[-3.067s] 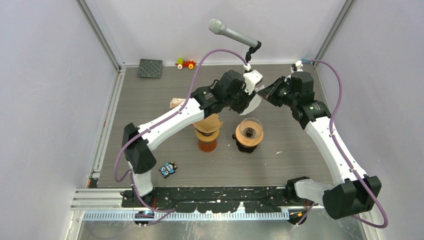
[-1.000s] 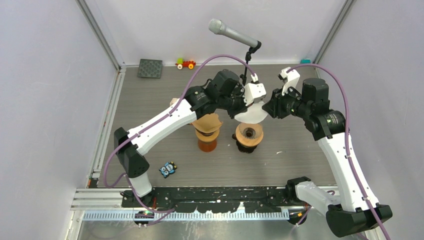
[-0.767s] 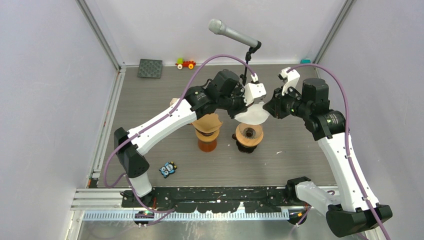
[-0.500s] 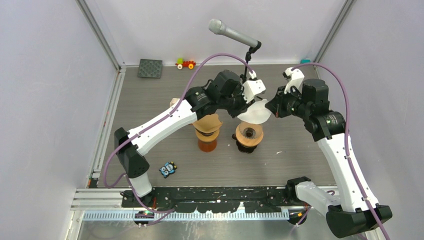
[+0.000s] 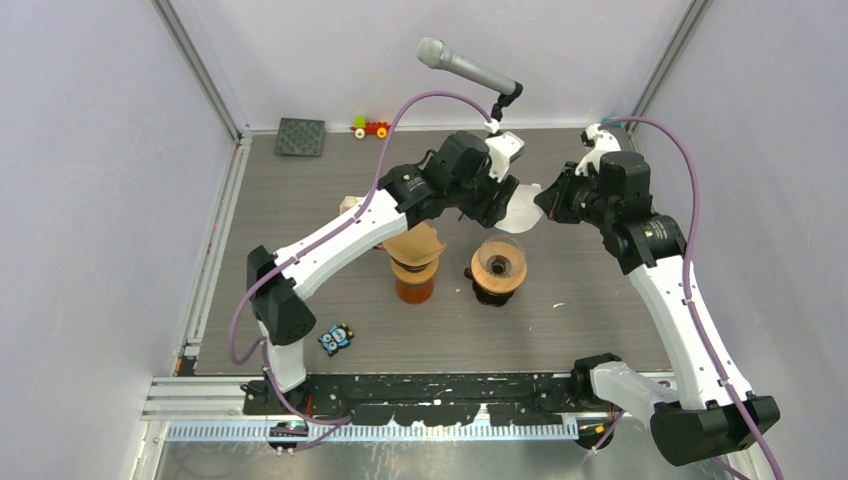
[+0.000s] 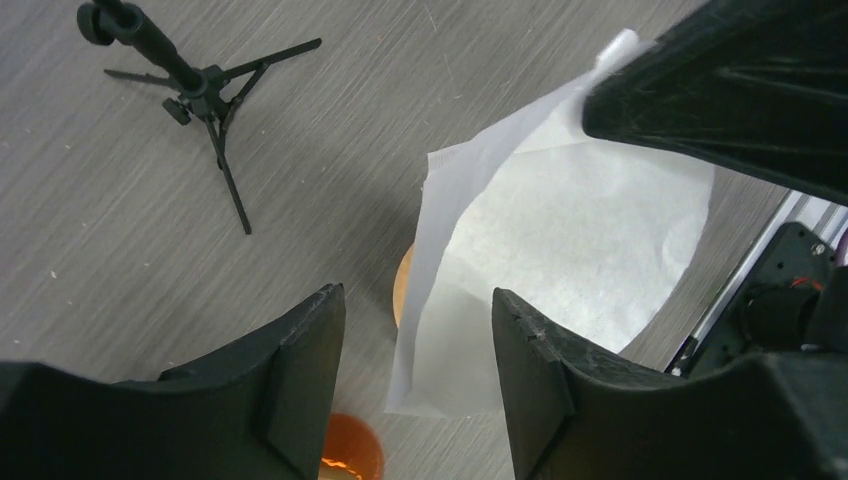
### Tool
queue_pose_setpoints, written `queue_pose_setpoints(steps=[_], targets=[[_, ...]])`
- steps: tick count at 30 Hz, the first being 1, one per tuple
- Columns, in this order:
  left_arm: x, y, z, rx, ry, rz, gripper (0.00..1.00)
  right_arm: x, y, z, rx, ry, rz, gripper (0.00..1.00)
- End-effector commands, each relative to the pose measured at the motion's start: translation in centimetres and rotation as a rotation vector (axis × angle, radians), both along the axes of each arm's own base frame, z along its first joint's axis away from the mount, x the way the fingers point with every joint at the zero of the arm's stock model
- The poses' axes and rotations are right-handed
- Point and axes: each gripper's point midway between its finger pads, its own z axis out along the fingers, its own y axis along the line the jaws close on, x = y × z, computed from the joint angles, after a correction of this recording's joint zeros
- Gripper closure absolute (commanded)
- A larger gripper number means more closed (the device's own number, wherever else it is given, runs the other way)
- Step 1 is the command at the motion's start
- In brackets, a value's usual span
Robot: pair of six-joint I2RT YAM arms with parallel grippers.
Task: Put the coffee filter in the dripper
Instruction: Place the coffee filter in the coffee dripper.
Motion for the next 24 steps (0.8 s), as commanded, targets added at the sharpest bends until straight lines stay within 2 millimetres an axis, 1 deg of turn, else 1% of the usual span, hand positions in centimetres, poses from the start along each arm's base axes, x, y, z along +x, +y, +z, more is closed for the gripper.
queue_pose_setpoints(steps=[1,8,13,16,21,24], targets=[[1.3,0.1,2.0,-0.108,0.067,0.089,0.41,1.1,-0.3,1.8,0.054,-0.054,-0.059,0.99],[2.2,1.2,1.8,-0.139,0.115,0.144,0.38,1.2,-0.6,1.7,0.058,-0.051,-0.075,0.99],[1.6,0.7,1.3,-0.163,0.167,0.126,0.38,1.3,-0.6,1.5,0.065,-0.048,-0.081,0.99],[1.2,0.1,1.0,-0.177,0.203,0.112,0.41,1.2,-0.7,1.6,0.068,-0.049,-0.083,0.99],[0.8,-0.5,0.7,-0.195,0.247,0.101,0.51,1.2,-0.7,1.4,0.068,-0.048,-0.083,0.99],[0.9,-0.4,0.8,-0.198,0.248,0.101,0.56,1.3,-0.7,1.3,0.07,-0.045,-0.083,0.99]])
